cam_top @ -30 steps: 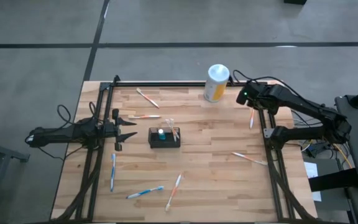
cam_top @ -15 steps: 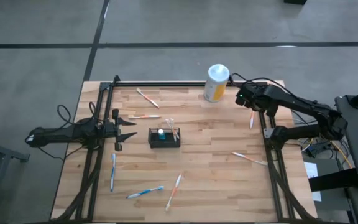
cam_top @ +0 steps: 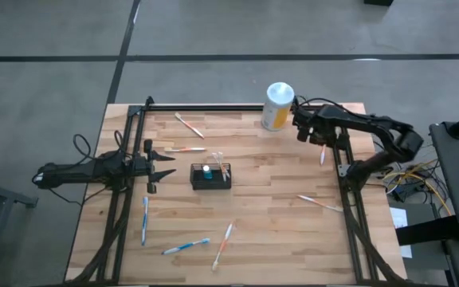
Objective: Pick & Place toothbrushing station
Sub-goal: Put the orange toothbrush into the right section of the wire organizer
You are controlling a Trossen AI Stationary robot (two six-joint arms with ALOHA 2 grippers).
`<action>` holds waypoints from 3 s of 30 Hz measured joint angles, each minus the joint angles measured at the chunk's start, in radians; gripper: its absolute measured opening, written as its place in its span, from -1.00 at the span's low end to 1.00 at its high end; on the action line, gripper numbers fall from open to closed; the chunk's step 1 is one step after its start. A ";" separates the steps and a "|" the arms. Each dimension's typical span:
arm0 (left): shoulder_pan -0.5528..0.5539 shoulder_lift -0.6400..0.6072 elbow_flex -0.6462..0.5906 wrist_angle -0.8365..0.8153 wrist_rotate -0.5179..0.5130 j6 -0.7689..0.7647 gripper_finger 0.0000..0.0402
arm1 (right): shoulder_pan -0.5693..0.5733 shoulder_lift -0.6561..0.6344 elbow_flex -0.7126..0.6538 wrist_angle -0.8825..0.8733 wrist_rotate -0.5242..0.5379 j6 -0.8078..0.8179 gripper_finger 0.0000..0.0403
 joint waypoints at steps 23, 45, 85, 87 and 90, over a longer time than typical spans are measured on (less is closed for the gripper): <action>0.000 0.000 0.000 0.000 0.000 0.000 -0.07 | -0.001 0.097 -0.111 0.035 -0.134 -0.032 -0.45; 0.000 0.000 0.000 0.000 0.000 0.000 -0.07 | -0.002 0.089 -0.200 0.182 -0.172 -0.040 -0.53; 0.000 0.000 0.000 0.000 0.000 0.000 -0.07 | 0.083 -0.560 -0.178 0.279 -0.150 -0.233 -0.96; 0.000 0.000 0.000 0.000 0.000 0.000 -0.07 | 0.107 -0.608 -0.178 0.334 -0.177 -0.259 -0.96; 0.000 0.000 0.000 0.000 0.000 0.000 -0.07 | 0.152 -0.665 -0.178 0.422 -0.207 -0.277 -0.96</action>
